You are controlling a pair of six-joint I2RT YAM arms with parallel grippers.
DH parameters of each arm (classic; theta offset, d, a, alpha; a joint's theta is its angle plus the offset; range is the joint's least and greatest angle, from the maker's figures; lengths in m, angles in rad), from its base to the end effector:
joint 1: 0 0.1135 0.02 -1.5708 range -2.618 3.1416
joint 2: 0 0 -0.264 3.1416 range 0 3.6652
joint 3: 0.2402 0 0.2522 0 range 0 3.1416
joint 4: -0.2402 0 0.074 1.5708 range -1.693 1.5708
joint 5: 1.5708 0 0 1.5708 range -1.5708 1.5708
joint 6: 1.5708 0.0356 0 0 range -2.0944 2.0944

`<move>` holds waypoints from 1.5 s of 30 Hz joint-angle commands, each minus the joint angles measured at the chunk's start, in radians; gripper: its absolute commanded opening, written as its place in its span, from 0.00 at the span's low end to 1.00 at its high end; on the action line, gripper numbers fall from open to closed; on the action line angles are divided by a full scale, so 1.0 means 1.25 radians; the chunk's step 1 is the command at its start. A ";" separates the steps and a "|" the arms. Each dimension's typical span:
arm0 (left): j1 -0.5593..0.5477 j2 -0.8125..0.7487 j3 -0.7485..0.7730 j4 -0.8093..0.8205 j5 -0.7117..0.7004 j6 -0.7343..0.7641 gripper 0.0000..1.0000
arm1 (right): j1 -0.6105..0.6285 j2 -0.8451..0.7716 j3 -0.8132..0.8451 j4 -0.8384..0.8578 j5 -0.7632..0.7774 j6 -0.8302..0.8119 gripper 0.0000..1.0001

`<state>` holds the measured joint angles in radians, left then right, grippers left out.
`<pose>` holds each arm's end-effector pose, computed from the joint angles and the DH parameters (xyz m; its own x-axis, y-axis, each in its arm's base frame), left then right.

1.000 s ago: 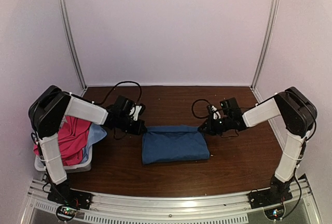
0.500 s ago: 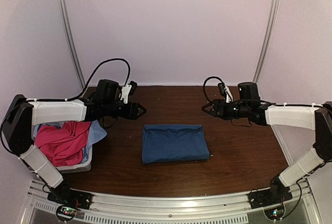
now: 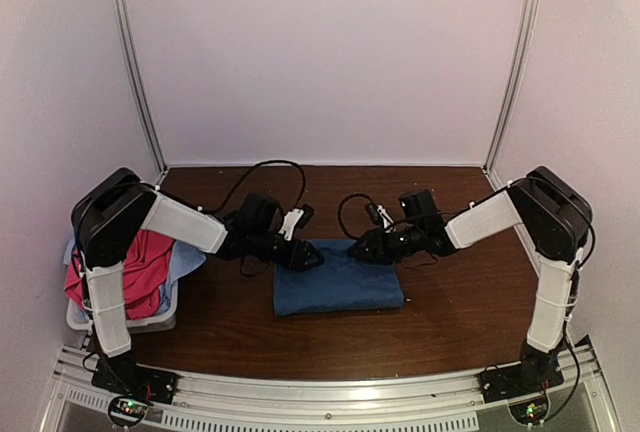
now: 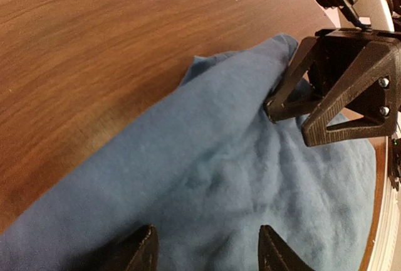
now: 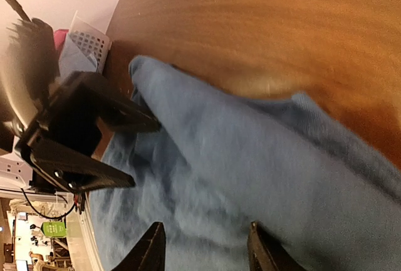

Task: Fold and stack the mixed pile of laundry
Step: Smooth out the square-folded T-shirt at the center of the board.

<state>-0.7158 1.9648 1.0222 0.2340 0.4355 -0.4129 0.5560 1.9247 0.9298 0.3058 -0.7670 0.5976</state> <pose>0.2879 -0.2702 0.1252 -0.7855 0.2010 -0.5853 0.5693 0.6055 -0.5561 0.3030 0.2174 0.1250 -0.9163 -0.0924 -0.3898 -0.3864 0.4607 0.7991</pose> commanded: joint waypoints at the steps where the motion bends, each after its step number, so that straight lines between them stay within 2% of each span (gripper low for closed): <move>1: 0.051 0.055 0.079 0.085 0.026 -0.039 0.55 | -0.025 0.080 0.114 0.036 -0.005 -0.027 0.45; 9: 0.135 0.174 0.163 0.105 0.081 -0.067 0.56 | -0.090 0.208 0.198 0.080 -0.023 0.006 0.45; 12: 0.155 0.181 0.186 0.083 0.080 -0.054 0.57 | -0.105 0.229 0.221 0.087 -0.033 0.021 0.49; 15: 0.161 0.115 0.183 0.023 0.042 -0.009 0.60 | -0.109 0.139 0.199 0.085 -0.031 0.017 0.58; 18: 0.159 -0.002 0.150 -0.039 0.007 0.022 0.62 | -0.103 0.002 0.153 0.026 -0.034 -0.002 0.65; 22: 0.108 -0.150 0.061 -0.090 -0.056 0.035 0.63 | -0.076 -0.148 0.056 -0.026 -0.025 -0.012 0.66; 26: 0.010 -0.209 -0.010 -0.073 -0.030 -0.009 0.62 | -0.015 -0.225 -0.057 0.006 -0.016 0.037 0.66; 30: -0.097 -0.191 -0.038 -0.028 -0.005 -0.075 0.62 | 0.079 -0.238 -0.128 0.079 0.001 0.099 0.66; 34: -0.140 -0.125 -0.086 0.092 0.037 -0.150 0.62 | 0.110 -0.195 -0.187 0.199 0.015 0.171 0.66; 41: -0.106 0.015 -0.209 0.254 0.063 -0.245 0.62 | 0.103 -0.021 -0.285 0.403 0.032 0.267 0.65; 45: -0.060 0.025 -0.305 0.354 0.069 -0.292 0.62 | 0.091 0.048 -0.385 0.610 0.031 0.370 0.65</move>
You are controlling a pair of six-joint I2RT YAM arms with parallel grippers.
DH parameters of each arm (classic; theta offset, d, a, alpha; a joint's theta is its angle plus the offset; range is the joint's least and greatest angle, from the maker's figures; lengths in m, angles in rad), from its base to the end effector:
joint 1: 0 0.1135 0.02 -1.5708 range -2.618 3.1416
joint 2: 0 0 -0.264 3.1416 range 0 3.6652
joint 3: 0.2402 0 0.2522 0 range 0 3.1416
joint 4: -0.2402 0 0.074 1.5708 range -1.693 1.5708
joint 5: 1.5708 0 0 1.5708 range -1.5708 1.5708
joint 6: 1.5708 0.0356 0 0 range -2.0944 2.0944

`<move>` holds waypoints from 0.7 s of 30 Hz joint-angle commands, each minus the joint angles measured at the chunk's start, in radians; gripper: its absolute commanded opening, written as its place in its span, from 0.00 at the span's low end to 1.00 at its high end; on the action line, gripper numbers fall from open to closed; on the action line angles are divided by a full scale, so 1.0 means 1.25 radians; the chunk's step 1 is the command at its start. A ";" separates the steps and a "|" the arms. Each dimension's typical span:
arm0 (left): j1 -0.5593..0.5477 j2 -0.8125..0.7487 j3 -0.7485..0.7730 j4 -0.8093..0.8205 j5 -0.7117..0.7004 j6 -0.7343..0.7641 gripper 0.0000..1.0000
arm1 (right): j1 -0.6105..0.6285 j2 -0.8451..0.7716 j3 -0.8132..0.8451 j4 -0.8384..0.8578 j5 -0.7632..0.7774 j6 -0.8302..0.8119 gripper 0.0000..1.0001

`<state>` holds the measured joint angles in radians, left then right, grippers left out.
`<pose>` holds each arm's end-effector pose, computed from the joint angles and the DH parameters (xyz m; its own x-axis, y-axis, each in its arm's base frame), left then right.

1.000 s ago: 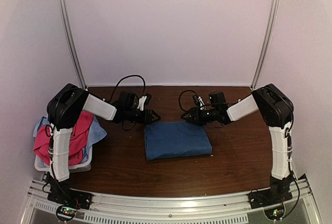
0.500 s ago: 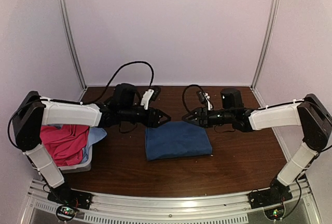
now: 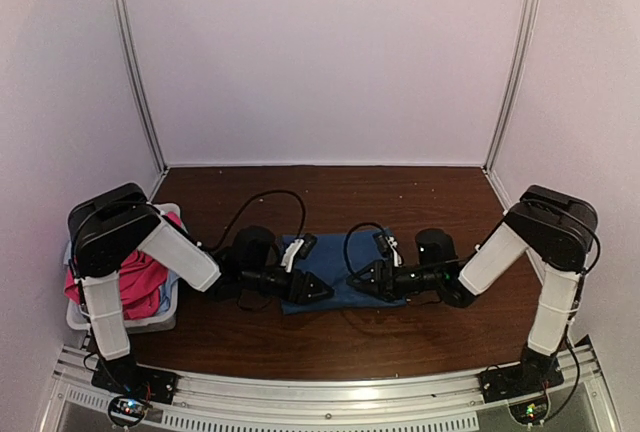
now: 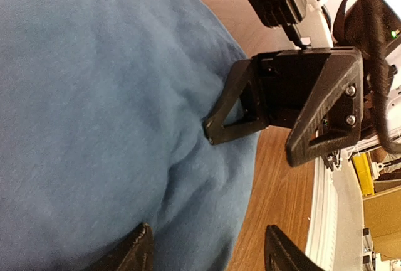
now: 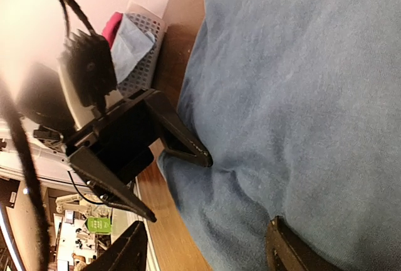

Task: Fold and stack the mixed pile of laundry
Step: Smooth out the square-folded T-shirt at the center of the board.

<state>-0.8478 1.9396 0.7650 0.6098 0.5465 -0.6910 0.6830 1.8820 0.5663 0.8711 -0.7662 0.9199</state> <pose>0.2198 -0.2771 0.1010 -0.8663 0.1588 -0.4737 0.4918 0.4377 -0.7527 0.2254 0.2152 0.1001 -0.9502 -0.0341 -0.3097 -0.3043 0.3152 0.8989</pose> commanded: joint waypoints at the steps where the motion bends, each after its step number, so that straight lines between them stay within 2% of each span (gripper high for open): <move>1: 0.059 0.035 -0.120 0.060 -0.021 -0.072 0.62 | -0.013 0.089 -0.114 0.193 0.031 0.130 0.65; 4: 0.095 0.009 -0.146 0.050 -0.023 -0.055 0.62 | -0.016 0.091 -0.138 0.236 0.033 0.147 0.65; 7: 0.118 -0.010 -0.119 -0.009 -0.026 -0.011 0.62 | -0.031 0.066 -0.126 0.233 0.025 0.149 0.64; 11: 0.126 -0.104 -0.060 -0.142 -0.046 0.062 0.63 | -0.039 -0.045 -0.090 0.125 0.013 0.116 0.64; 14: 0.095 -0.201 -0.024 -0.241 -0.045 0.092 0.64 | -0.031 -0.155 -0.078 0.011 0.004 0.090 0.66; 17: 0.028 -0.257 0.020 -0.323 -0.038 0.098 0.66 | -0.019 -0.229 -0.068 -0.084 0.005 0.071 0.69; 19: -0.001 -0.256 0.031 -0.318 -0.021 0.071 0.67 | -0.009 -0.243 -0.060 -0.104 -0.002 0.069 0.69; 21: -0.020 -0.225 0.026 -0.256 0.016 0.026 0.67 | -0.001 -0.221 -0.051 -0.088 -0.009 0.084 0.69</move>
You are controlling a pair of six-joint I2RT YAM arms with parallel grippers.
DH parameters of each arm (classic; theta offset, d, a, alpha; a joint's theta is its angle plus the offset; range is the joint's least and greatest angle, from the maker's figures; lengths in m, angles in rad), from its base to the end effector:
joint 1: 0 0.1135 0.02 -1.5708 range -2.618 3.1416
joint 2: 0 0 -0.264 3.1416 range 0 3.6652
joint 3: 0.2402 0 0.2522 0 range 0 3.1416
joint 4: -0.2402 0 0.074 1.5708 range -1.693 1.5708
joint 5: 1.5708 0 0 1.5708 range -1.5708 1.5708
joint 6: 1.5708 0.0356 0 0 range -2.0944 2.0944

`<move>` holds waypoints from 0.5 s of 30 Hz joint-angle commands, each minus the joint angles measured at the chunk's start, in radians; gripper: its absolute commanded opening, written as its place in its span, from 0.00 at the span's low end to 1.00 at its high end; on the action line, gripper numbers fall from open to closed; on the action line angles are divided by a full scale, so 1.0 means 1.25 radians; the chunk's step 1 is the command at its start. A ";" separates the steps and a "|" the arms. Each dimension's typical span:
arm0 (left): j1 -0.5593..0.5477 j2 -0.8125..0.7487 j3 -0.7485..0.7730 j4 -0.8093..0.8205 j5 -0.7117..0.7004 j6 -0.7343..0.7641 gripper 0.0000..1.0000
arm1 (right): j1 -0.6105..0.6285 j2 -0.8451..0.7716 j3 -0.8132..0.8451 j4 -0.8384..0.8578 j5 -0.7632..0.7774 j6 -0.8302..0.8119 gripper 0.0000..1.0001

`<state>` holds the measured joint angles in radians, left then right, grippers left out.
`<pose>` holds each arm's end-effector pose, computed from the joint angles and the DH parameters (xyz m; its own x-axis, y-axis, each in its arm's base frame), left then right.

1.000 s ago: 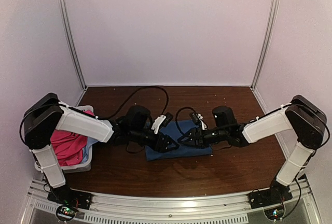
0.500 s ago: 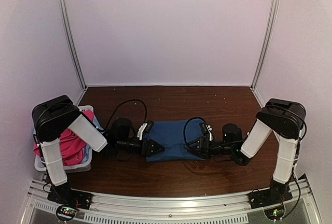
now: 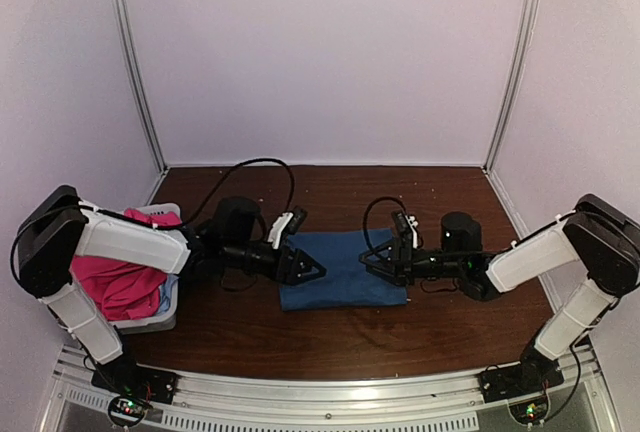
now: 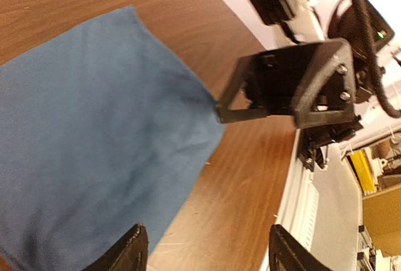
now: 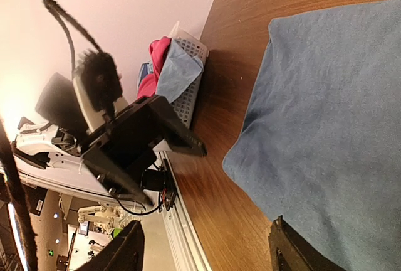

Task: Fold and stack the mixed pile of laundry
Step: Smooth out the square-folded T-shirt at the center of the board.

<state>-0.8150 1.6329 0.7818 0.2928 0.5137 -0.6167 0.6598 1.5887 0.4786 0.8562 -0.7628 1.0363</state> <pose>0.2150 -0.2536 0.1767 -0.8283 0.1444 -0.5414 0.5401 0.4628 -0.7029 0.2092 0.1935 0.1597 -0.9371 0.0603 -0.3437 -0.3241 0.2146 0.9213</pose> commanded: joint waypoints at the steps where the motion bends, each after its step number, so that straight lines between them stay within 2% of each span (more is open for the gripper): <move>1: -0.049 0.035 0.004 0.032 0.054 -0.054 0.67 | 0.020 0.030 0.024 -0.062 -0.018 -0.004 0.69; 10: -0.019 0.194 -0.033 0.175 0.072 -0.095 0.66 | 0.012 0.209 0.015 0.103 -0.035 0.048 0.66; 15: 0.048 0.195 -0.089 0.175 0.051 -0.063 0.66 | -0.035 0.242 -0.036 0.156 -0.035 0.053 0.64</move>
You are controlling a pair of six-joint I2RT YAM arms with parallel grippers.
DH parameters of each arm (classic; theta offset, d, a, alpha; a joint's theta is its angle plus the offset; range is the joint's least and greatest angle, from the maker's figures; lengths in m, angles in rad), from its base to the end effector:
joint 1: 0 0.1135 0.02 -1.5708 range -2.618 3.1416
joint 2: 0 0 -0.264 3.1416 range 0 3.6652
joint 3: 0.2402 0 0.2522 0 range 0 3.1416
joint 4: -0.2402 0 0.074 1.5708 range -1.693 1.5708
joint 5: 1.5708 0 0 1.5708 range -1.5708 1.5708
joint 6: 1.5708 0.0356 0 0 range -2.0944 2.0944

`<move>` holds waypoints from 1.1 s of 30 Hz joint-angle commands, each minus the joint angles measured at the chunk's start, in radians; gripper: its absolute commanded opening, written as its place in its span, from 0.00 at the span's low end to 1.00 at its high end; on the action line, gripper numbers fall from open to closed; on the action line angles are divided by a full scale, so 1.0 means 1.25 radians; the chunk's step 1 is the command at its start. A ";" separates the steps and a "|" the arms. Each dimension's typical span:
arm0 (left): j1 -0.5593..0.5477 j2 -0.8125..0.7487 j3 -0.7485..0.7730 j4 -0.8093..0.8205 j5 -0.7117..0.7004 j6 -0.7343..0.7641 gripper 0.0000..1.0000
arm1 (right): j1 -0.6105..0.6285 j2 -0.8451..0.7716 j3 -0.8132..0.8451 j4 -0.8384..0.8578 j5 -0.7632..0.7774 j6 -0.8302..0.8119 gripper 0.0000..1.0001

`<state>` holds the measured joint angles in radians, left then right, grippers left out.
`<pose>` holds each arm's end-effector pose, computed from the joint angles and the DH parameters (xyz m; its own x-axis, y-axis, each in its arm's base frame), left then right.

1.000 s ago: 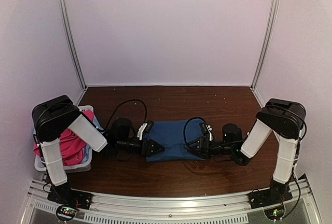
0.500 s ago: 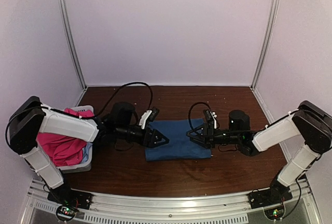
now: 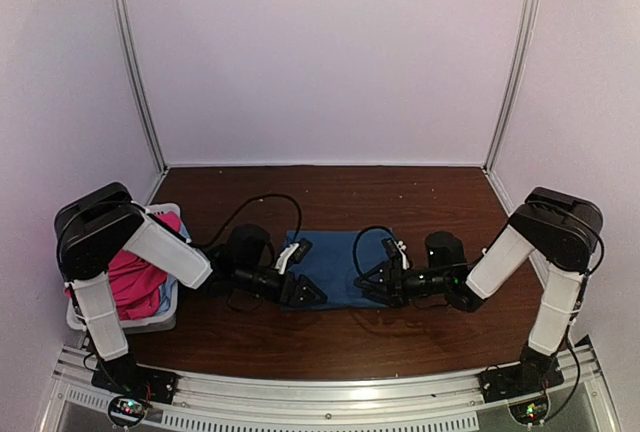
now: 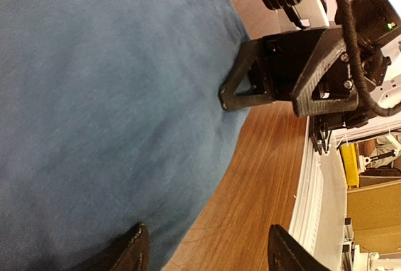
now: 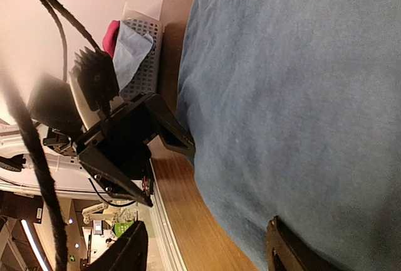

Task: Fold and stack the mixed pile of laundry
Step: Smooth out the square-folded T-shirt at the center of the board, then pick up the square-folded T-shirt from the center of the board.

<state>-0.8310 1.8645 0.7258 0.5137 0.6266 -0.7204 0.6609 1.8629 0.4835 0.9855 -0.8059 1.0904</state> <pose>0.2117 -0.2629 0.1087 -0.9026 0.1963 -0.3831 0.4304 0.4315 -0.7928 0.2152 0.1999 0.0994 -0.9834 0.0133 -0.1812 -0.1708 0.2726 0.9469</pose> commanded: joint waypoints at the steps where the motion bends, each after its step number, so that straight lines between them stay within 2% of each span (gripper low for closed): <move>1: 0.071 0.005 -0.044 -0.018 -0.047 0.035 0.66 | -0.045 0.021 -0.038 0.053 -0.003 0.005 0.64; 6: 0.108 -0.023 0.018 -0.140 -0.089 0.111 0.65 | -0.059 -0.047 0.039 0.005 -0.027 -0.021 0.62; 8: 0.085 -0.081 0.066 -0.239 -0.151 0.184 0.65 | -0.069 -0.117 0.064 -0.099 -0.018 -0.074 0.60; 11: 0.016 -0.162 0.139 -0.374 -0.304 0.352 0.65 | -0.085 -0.244 0.073 -0.306 0.036 -0.174 0.59; 14: -0.040 -0.189 0.171 -0.389 -0.415 0.475 0.62 | -0.103 -0.351 0.059 -0.478 0.096 -0.232 0.57; 16: -0.073 -0.184 0.173 -0.355 -0.460 0.573 0.61 | -0.124 -0.401 0.036 -0.530 0.121 -0.233 0.55; 20: -0.134 -0.128 0.187 -0.278 -0.490 0.780 0.57 | -0.152 -0.472 -0.038 -0.541 0.147 -0.193 0.53; 23: -0.172 -0.064 0.237 -0.269 -0.489 0.883 0.54 | -0.159 -0.499 -0.084 -0.523 0.165 -0.159 0.52; 29: -0.235 0.057 0.321 -0.266 -0.514 1.046 0.45 | -0.165 -0.519 -0.154 -0.469 0.180 -0.099 0.52; 33: -0.250 0.122 0.368 -0.280 -0.523 1.098 0.39 | -0.170 -0.534 -0.178 -0.453 0.180 -0.081 0.53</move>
<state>-1.1301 1.9648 1.1244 0.1364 0.0021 0.5095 0.4580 1.2285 0.2867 0.3695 -0.6113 0.9497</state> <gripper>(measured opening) 0.403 0.526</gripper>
